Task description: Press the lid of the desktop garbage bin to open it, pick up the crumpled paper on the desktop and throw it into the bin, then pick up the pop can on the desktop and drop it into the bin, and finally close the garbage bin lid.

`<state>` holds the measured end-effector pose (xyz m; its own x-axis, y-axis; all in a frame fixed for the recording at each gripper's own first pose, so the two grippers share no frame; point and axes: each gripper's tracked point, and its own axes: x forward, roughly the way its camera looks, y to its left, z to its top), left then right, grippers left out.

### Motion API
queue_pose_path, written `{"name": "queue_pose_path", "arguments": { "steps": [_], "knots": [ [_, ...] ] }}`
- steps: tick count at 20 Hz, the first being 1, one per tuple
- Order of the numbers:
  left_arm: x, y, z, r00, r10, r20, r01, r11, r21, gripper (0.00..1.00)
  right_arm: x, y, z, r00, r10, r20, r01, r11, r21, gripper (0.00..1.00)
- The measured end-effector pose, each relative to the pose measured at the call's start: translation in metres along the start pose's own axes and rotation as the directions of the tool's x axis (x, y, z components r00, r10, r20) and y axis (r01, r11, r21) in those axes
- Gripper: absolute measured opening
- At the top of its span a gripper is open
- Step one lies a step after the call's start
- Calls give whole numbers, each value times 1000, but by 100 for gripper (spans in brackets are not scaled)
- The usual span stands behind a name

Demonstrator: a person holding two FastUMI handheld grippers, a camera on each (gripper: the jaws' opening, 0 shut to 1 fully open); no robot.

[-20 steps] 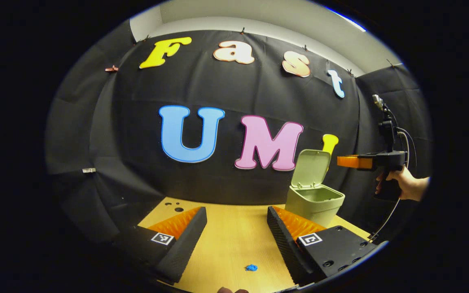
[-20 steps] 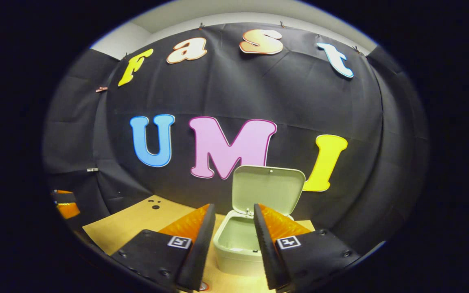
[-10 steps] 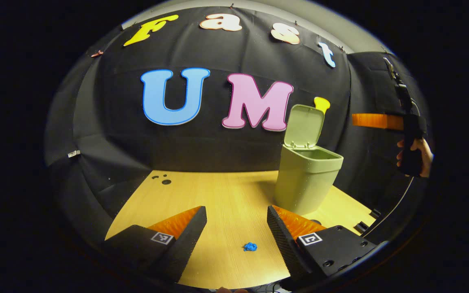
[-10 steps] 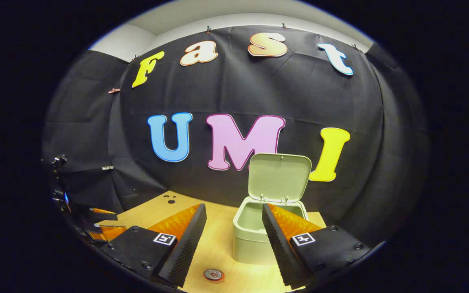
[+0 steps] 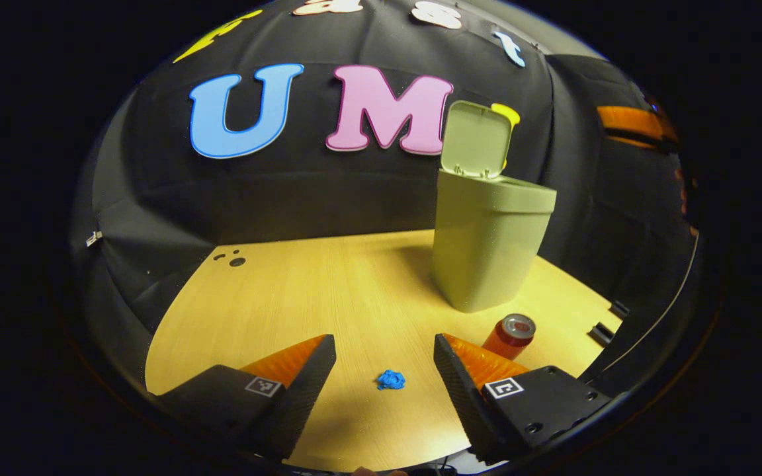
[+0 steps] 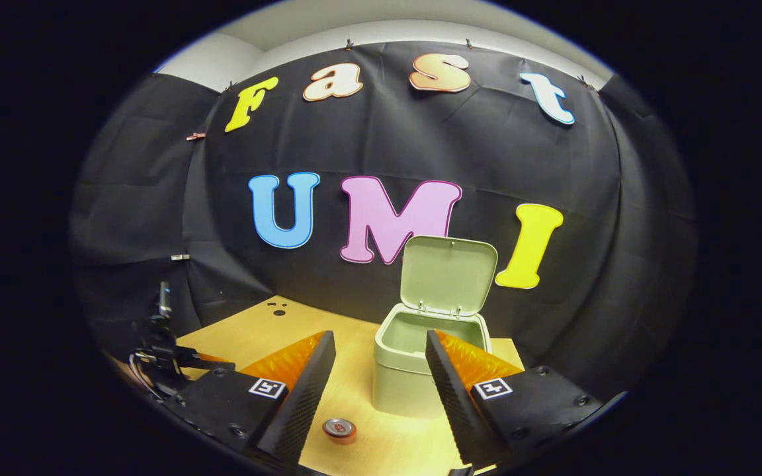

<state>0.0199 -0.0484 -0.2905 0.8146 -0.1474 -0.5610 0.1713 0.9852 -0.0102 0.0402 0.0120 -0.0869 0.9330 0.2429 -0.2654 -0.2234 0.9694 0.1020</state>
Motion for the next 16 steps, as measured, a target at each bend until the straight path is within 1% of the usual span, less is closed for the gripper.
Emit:
{"name": "queue_pose_path", "arguments": {
  "steps": [5, 8, 12, 13, 14, 16],
  "knots": [
    [38, -2, -40, 995, 13, -98, -7, 998, 67, 96, -14, -7, 1, 1000, 5, 3, -5, 1000, 21, 87],
    [56, -6, -62, 988, 16, -152, -5, 997, 76, 94, -19, -16, -5, 1000, 3, -9, -3, 999, 36, 87],
    [76, -8, -84, 978, 23, -207, -2, 995, 100, 93, -25, -30, -13, 1000, -15, -27, 16, 998, 56, 87],
    [81, -6, -88, 976, 30, -217, -7, 994, 107, 93, -27, -33, -14, 999, -18, -33, 20, 998, 57, 87],
    [85, -6, -92, 974, 33, -224, -8, 994, 109, 89, -28, -36, -16, 999, -22, -39, 24, 998, 57, 87],
    [92, -5, -100, 969, 34, -245, -7, 994, 109, 86, -30, -43, -20, 998, -27, -54, 30, 998, 62, 87]
  ]
}}
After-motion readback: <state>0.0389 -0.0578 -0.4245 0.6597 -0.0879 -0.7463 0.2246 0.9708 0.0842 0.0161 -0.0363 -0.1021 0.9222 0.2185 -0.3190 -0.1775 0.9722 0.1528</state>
